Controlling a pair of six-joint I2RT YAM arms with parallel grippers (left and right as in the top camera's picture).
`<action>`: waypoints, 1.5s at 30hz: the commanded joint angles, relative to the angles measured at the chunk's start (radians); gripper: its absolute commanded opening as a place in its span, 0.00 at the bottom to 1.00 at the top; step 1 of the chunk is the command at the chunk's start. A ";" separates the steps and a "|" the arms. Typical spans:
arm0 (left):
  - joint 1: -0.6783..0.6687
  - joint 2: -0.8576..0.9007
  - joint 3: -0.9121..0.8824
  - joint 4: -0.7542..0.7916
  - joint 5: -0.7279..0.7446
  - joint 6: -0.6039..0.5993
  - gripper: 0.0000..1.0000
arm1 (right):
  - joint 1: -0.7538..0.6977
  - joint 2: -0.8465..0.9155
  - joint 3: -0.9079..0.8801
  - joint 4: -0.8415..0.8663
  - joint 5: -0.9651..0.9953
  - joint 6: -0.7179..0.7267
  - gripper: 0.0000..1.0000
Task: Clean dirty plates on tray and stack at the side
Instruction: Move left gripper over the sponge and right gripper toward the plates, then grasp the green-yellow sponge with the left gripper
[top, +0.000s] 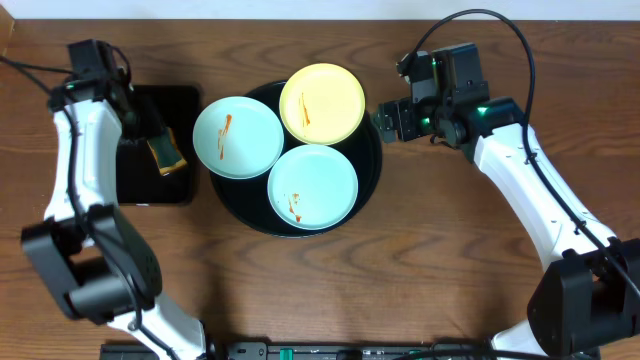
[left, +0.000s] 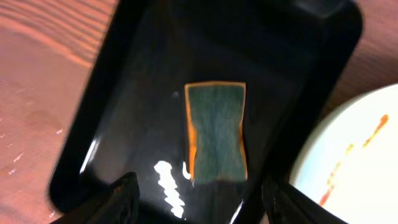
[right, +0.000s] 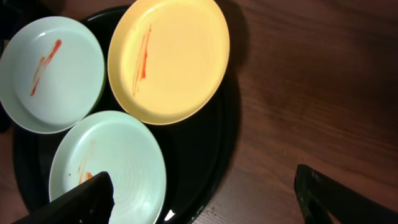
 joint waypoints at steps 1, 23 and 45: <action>-0.001 0.034 0.006 0.020 0.016 0.017 0.64 | 0.012 0.006 0.024 -0.005 -0.007 0.013 0.93; -0.002 0.236 0.004 0.089 0.101 0.042 0.38 | 0.010 0.006 0.023 -0.048 0.007 0.014 0.95; -0.002 0.262 -0.061 0.134 0.090 0.042 0.50 | 0.010 0.006 0.023 -0.052 0.007 0.021 0.98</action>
